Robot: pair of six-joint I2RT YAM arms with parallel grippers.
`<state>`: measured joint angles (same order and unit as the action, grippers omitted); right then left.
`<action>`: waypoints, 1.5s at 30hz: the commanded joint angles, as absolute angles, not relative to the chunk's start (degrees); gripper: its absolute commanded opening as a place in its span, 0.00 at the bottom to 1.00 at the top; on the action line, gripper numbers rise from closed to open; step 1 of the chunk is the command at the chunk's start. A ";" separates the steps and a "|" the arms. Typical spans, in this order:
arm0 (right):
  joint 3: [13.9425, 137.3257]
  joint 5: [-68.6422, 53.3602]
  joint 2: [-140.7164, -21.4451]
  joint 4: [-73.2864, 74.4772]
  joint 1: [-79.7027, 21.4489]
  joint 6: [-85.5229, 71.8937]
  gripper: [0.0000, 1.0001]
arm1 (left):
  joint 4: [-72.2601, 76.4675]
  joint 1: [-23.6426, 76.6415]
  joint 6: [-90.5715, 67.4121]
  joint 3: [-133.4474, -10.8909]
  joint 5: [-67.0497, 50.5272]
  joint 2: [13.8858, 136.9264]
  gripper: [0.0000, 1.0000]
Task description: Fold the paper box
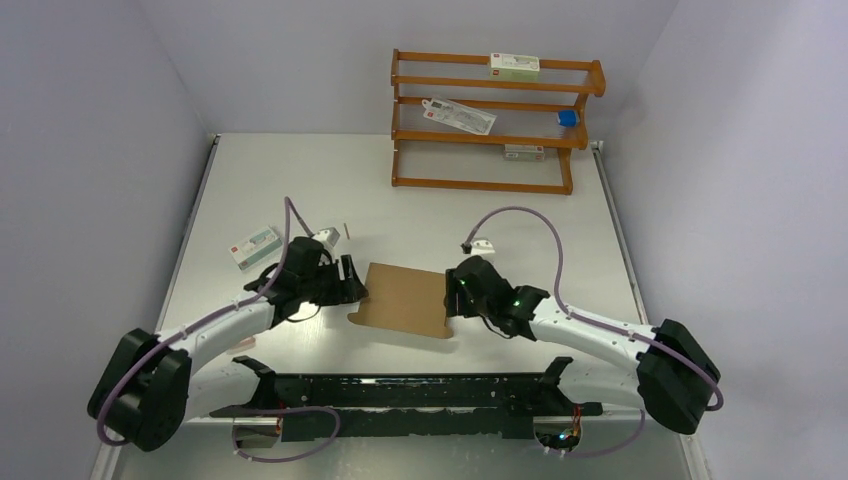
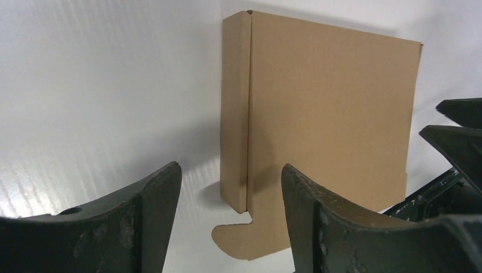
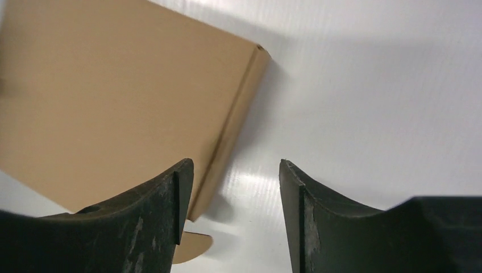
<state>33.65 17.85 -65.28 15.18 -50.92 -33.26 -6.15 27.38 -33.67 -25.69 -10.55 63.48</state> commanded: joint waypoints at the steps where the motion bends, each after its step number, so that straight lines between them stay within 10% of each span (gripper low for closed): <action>1: 28.71 8.00 -65.24 6.23 -46.73 -37.23 0.59 | -0.46 28.75 -32.97 -25.36 -10.74 67.60 0.69; 17: 31.53 -2.46 -88.35 -11.18 -36.96 -30.31 0.43 | 6.56 29.10 -30.89 -26.34 -2.70 78.63 0.36; 24: 37.60 -0.52 -91.70 -8.69 -36.78 -25.39 0.47 | 5.76 29.15 -29.28 -28.65 4.46 84.86 0.37; 45: 47.87 19.06 -82.23 6.11 -63.10 7.09 0.71 | -6.90 12.37 -36.19 -32.59 -7.95 53.25 0.97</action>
<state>46.52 13.04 -80.12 1.91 -59.05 -2.22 -2.52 17.21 -34.48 -31.55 -0.54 55.16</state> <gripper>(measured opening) 0.706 0.961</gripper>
